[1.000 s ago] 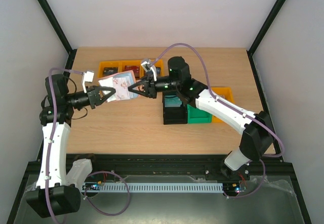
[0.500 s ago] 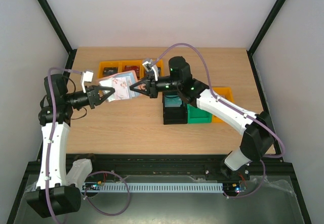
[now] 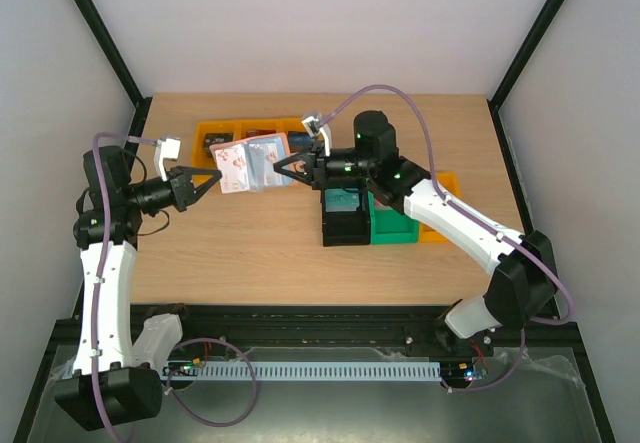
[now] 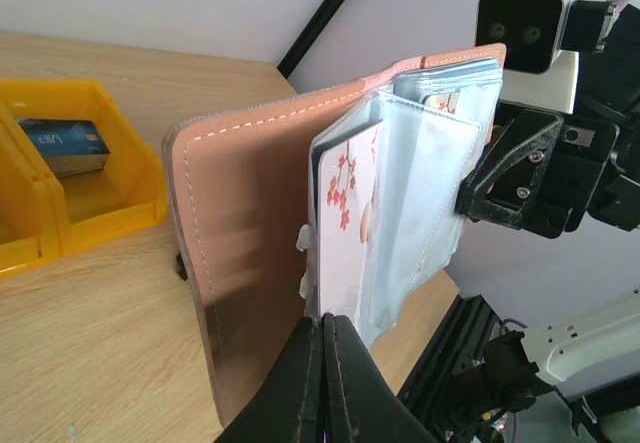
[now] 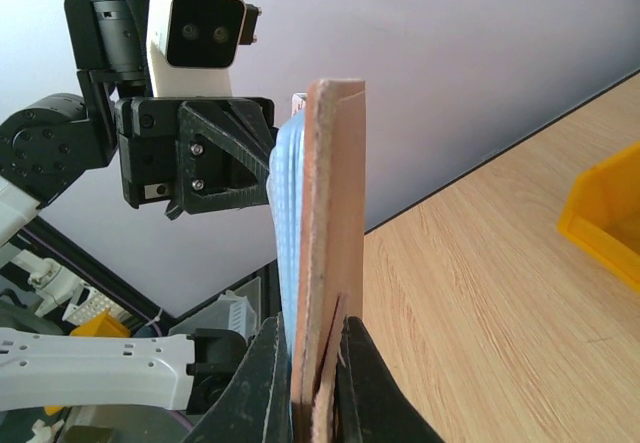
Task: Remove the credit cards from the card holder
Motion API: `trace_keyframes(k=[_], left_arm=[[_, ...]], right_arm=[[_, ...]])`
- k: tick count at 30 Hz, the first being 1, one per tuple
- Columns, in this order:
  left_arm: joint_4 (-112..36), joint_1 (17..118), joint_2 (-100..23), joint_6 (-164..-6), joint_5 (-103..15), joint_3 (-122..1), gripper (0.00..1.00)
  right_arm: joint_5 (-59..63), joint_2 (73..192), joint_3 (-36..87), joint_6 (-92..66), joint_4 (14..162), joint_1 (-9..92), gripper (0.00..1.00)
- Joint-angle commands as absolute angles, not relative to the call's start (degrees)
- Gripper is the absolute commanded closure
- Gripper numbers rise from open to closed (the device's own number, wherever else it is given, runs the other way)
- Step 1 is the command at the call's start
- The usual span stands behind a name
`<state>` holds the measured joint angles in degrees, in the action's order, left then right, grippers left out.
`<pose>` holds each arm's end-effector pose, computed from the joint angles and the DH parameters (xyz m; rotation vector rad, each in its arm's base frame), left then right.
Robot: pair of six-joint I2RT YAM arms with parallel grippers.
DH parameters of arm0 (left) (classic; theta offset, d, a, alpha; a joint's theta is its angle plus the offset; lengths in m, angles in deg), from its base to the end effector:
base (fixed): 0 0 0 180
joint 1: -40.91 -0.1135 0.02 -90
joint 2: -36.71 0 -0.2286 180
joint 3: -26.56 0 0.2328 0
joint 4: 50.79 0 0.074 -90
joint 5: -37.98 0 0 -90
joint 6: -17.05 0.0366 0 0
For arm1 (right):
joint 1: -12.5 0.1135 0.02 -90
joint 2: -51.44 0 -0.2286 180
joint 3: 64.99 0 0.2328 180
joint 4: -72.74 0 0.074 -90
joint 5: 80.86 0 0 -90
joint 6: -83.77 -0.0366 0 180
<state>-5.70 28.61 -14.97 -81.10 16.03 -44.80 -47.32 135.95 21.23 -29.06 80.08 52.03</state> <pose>0.1798 0.0045 0.3336 0.4181 1.8280 -1.1242 0.2309 0.2301 0.3388 -1.0727 1.5728 1.5896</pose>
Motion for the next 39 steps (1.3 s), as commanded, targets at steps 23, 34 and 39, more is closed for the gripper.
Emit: trace_keyframes(k=[23,34,39], left_arm=[[-8.6,28.0,-15.5,-86.6,12.6,-47.4,0.98],[-2.5,27.1,-16.3,-79.9,2.8,-52.3,0.98],[-1.6,27.0,-17.1,-78.9,2.4,-54.3,0.98]], right_arm=[[-47.4,137.0,22.5,-33.1,78.2,51.4,0.98],[-42.1,142.3,22.2,-33.1,88.5,51.3,0.98],[-42.2,146.3,19.1,-39.5,85.3,52.4,0.98]])
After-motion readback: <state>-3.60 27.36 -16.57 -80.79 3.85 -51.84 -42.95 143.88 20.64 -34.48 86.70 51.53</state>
